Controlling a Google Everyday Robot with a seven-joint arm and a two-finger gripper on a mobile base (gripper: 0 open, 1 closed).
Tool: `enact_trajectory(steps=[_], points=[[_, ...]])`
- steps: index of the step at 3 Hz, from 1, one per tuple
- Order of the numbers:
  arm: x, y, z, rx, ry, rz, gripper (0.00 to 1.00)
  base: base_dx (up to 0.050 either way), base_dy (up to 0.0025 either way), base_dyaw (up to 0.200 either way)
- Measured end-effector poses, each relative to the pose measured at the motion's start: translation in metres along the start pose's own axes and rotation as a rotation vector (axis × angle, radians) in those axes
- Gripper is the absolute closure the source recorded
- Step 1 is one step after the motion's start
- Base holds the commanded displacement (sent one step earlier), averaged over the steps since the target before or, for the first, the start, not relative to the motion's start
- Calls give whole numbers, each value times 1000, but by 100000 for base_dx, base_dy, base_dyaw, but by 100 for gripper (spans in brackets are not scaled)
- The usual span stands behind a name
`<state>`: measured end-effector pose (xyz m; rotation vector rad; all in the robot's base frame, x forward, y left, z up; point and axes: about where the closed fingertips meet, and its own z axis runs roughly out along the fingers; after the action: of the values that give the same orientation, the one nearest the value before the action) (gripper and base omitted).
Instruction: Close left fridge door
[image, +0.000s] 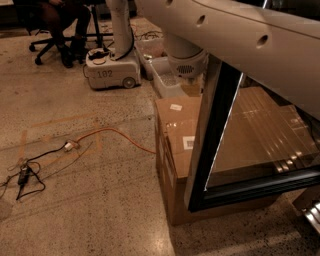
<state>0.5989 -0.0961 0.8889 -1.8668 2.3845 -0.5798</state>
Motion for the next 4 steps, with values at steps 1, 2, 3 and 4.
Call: enact_trajectory(steps=[1,2,3,4], points=[[-39,27,8,-1,20,-85,100,0,0,0],[-41,26,9,3,15,-86,100,4,-6,-19738],[-41,26,9,5,13,-84,100,0,0,0],[-38,41,8,6,-1,-75,100,0,0,0]])
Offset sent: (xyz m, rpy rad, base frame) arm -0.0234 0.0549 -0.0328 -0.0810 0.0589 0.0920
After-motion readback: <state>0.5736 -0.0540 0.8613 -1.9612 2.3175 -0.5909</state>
